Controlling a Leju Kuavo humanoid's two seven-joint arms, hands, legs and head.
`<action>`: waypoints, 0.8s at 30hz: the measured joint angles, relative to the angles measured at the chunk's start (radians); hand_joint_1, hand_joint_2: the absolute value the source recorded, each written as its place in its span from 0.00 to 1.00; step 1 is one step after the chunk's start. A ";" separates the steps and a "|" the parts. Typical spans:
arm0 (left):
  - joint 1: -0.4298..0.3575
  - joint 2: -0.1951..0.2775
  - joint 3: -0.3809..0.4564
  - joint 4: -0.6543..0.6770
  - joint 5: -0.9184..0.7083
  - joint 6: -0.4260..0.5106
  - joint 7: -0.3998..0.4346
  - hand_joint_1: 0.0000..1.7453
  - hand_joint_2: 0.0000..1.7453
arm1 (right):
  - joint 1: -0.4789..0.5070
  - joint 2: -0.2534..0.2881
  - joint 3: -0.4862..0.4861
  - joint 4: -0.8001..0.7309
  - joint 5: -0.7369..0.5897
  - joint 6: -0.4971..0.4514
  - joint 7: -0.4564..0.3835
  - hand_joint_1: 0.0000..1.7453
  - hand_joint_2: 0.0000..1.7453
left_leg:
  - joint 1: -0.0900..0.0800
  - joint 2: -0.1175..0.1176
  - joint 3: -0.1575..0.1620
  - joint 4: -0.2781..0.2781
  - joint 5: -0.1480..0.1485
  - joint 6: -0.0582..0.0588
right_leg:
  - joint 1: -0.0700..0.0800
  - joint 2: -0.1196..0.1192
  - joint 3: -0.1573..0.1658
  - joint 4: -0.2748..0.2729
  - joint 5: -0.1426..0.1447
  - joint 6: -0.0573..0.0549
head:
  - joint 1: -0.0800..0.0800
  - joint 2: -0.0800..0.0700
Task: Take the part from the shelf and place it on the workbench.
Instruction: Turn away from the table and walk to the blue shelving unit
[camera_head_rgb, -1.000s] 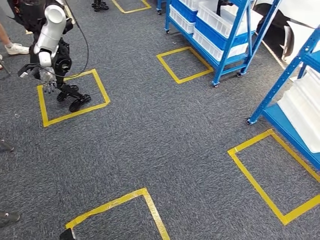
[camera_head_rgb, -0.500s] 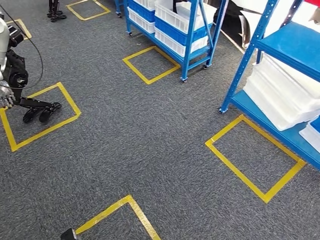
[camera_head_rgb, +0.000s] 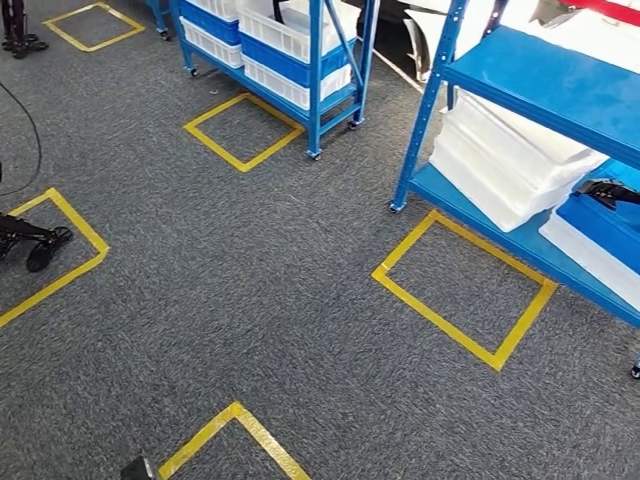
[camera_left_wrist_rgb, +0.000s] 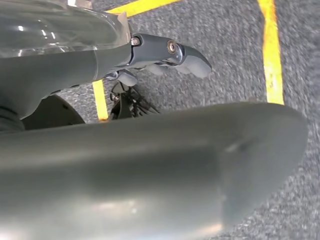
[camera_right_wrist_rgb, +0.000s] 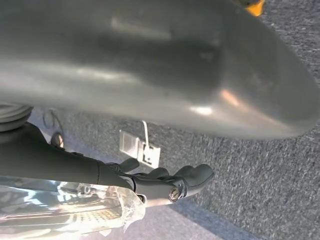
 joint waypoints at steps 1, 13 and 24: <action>0.000 0.000 0.000 0.000 0.000 0.000 0.000 0.00 0.00 | -0.001 0.000 0.001 0.000 0.000 0.001 0.000 0.00 0.00 | -0.002 0.008 0.004 -0.001 -0.003 -0.005 | 0.005 -0.009 0.006 -0.014 -0.001 -0.008 | 0.000 0.000; 0.001 0.001 0.000 0.000 0.000 0.000 0.003 0.00 0.00 | -0.001 0.004 0.003 0.001 0.003 0.007 0.000 0.00 0.00 | 0.001 -0.090 -0.106 0.167 -0.029 -0.019 | 0.002 0.143 0.025 -0.029 -0.006 -0.050 | -0.004 0.000; 0.000 0.000 0.000 0.000 0.000 0.000 0.003 0.00 0.00 | 0.001 0.008 0.003 0.003 0.006 0.010 0.000 0.00 0.00 | 0.004 -0.068 -0.037 0.005 0.036 0.019 | -0.006 0.081 -0.093 0.205 -0.127 0.008 | 0.001 0.000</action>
